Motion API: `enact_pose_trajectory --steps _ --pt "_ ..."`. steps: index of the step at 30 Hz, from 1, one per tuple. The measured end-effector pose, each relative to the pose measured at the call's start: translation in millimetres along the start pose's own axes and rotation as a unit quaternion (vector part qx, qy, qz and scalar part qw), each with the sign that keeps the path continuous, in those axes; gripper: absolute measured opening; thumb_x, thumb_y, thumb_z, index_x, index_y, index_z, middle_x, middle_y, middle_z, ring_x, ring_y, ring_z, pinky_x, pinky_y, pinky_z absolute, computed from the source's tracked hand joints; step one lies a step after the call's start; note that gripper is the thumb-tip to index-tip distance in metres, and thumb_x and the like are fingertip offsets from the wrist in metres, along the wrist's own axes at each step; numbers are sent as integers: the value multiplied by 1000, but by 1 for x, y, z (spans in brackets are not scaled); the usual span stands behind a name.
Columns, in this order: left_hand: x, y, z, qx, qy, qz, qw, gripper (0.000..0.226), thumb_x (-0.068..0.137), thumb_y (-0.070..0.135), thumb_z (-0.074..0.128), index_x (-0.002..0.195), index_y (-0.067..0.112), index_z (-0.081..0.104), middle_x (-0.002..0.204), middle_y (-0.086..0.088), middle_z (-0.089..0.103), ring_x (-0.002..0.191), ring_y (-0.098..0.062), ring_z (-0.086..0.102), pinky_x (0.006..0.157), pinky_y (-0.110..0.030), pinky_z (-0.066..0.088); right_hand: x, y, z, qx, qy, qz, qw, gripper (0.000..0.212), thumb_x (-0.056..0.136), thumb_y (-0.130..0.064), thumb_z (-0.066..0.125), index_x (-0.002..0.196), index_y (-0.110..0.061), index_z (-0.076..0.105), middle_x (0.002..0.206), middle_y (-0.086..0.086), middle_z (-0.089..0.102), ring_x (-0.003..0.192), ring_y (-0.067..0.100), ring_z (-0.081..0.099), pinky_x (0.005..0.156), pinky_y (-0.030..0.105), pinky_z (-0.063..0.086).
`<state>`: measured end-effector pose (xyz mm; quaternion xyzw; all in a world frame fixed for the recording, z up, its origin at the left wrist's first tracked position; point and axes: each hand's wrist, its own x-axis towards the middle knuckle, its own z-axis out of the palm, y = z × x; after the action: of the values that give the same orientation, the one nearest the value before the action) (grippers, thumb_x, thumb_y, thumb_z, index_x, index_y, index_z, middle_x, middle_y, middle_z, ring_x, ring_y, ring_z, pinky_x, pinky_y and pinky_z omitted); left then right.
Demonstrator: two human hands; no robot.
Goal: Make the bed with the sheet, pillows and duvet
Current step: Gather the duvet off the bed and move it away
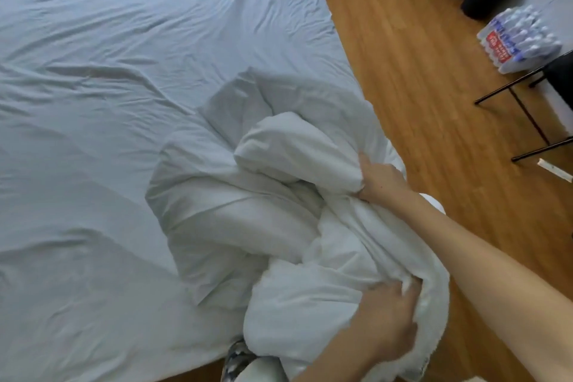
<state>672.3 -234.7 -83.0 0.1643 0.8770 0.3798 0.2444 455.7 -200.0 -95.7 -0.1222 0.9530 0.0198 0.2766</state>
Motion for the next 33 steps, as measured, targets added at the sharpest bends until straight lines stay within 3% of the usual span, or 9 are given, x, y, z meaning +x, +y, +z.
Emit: enact_pose_trajectory --steps 7,10,13,15,17,22,27,31,33 --pt "-24 4 44 55 -147 -7 988 84 87 30 63 151 31 8 125 -27 45 113 -42 46 90 -49 42 -97 45 42 127 40 -87 987 79 84 -31 63 149 -29 18 112 8 64 95 31 63 79 37 50" --pt "-35 17 -15 -19 -193 23 981 67 90 40 61 149 35 28 137 -11 52 123 -28 48 102 -36 38 -125 44 48 174 54 -111 977 74 86 -38 60 148 -33 20 112 4 64 97 29 63 78 32 47" --pt "-41 5 -111 -110 54 23 992 37 90 46 55 123 32 61 110 11 68 97 -4 63 89 -28 49 -165 38 74 229 47 -160 959 58 89 -40 56 139 -37 27 107 -2 65 91 23 64 71 28 46" --pt "-31 -27 -172 -31 325 9 945 39 88 43 54 122 24 62 106 9 68 93 -11 64 89 -36 50 -190 41 98 257 16 -174 951 41 94 -40 51 130 -38 32 106 -7 64 90 16 64 72 26 48" --pt "-10 -61 -227 122 429 -75 892 58 87 45 54 136 14 51 127 -10 59 116 -29 55 104 -39 39 -209 52 120 252 7 -178 951 30 96 -38 46 124 -34 38 104 -7 64 87 13 63 71 24 49" --pt "16 -147 -270 206 79 -371 902 86 83 79 37 150 25 30 156 -12 31 142 -33 30 116 -46 17 -216 86 149 169 163 -236 943 28 83 -33 50 110 -24 48 75 -6 64 61 11 61 50 20 49" --pt "-23 -149 -182 112 -124 -341 925 109 60 92 25 153 38 11 159 -3 21 142 -27 29 115 -41 21 -180 124 134 171 286 -144 932 24 85 -27 48 106 -18 51 74 7 64 60 24 62 53 25 48" --pt "-46 -81 -126 18 -169 -269 948 140 34 105 23 154 34 6 148 7 36 129 -18 43 104 -29 31 -159 150 120 180 155 -13 971 26 89 -28 56 113 -19 51 87 6 61 70 24 60 56 26 37" --pt "-40 -57 -99 27 -185 -208 960 131 41 105 23 152 38 13 141 9 44 117 -16 50 95 -28 37 -151 156 102 196 52 43 978 28 89 -34 56 112 -25 44 95 -1 61 73 15 57 53 25 35"
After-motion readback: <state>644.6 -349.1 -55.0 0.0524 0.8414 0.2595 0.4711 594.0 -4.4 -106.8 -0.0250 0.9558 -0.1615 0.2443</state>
